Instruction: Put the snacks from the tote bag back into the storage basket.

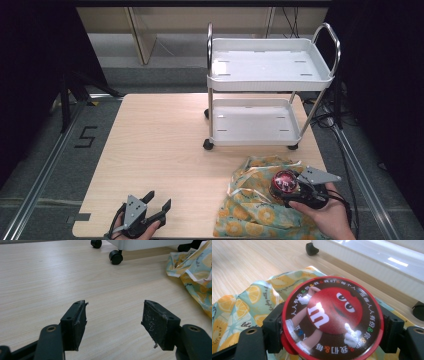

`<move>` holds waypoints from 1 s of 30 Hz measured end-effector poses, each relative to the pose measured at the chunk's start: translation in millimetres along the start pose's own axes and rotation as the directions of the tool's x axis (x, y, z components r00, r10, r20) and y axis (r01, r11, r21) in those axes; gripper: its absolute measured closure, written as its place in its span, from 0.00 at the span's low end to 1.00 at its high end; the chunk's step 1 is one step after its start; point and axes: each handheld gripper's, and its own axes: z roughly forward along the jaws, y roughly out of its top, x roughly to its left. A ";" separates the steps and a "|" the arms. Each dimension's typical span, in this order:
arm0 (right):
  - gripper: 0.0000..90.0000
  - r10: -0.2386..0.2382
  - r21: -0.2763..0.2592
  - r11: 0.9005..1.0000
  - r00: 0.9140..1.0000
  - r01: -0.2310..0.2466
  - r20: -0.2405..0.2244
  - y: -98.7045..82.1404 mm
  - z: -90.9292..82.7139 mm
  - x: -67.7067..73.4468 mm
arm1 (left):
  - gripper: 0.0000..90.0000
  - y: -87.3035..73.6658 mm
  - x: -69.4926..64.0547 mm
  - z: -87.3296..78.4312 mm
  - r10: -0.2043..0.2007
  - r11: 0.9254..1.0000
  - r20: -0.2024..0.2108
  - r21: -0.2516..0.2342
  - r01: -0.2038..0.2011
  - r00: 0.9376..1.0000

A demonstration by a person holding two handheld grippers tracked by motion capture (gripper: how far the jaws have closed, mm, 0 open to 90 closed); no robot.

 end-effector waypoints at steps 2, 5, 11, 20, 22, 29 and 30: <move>0.30 0.026 0.005 1.000 1.000 -0.026 -0.010 1.1 0.2 1.3 | 0.39 0.0 0.0 0.1 0.001 1.000 0.000 0.000 -0.001 1.000; 0.30 0.036 0.010 0.999 0.999 -0.036 -0.004 3.1 -1.1 2.4 | 0.39 0.0 0.2 0.3 0.004 1.000 0.003 0.000 -0.004 1.000; 0.30 0.007 0.001 1.000 1.000 -0.007 -0.006 6.1 -1.1 0.6 | 0.39 -0.1 -1.0 1.0 -0.005 1.000 0.006 -0.010 0.005 1.000; 0.30 0.028 -0.004 1.000 1.000 -0.028 -0.001 10.0 -1.5 2.8 | 0.39 -0.1 0.0 -0.3 0.007 1.000 0.003 0.002 -0.007 1.000; 0.30 0.018 0.001 1.000 1.000 -0.018 -0.008 11.6 -2.2 2.3 | 0.39 -0.2 -0.2 -0.5 0.004 1.000 0.001 0.003 -0.004 1.000; 0.30 -0.013 -0.008 1.000 1.000 0.013 -0.009 16.2 -2.1 -0.5 | 0.39 -0.2 -0.2 -0.6 0.004 1.000 -0.001 0.002 -0.004 1.000; 0.30 0.001 -0.004 1.000 1.000 -0.001 -0.009 17.0 -2.7 -0.2 | 0.39 -0.2 -0.3 -0.5 0.003 1.000 -0.001 0.002 -0.003 1.000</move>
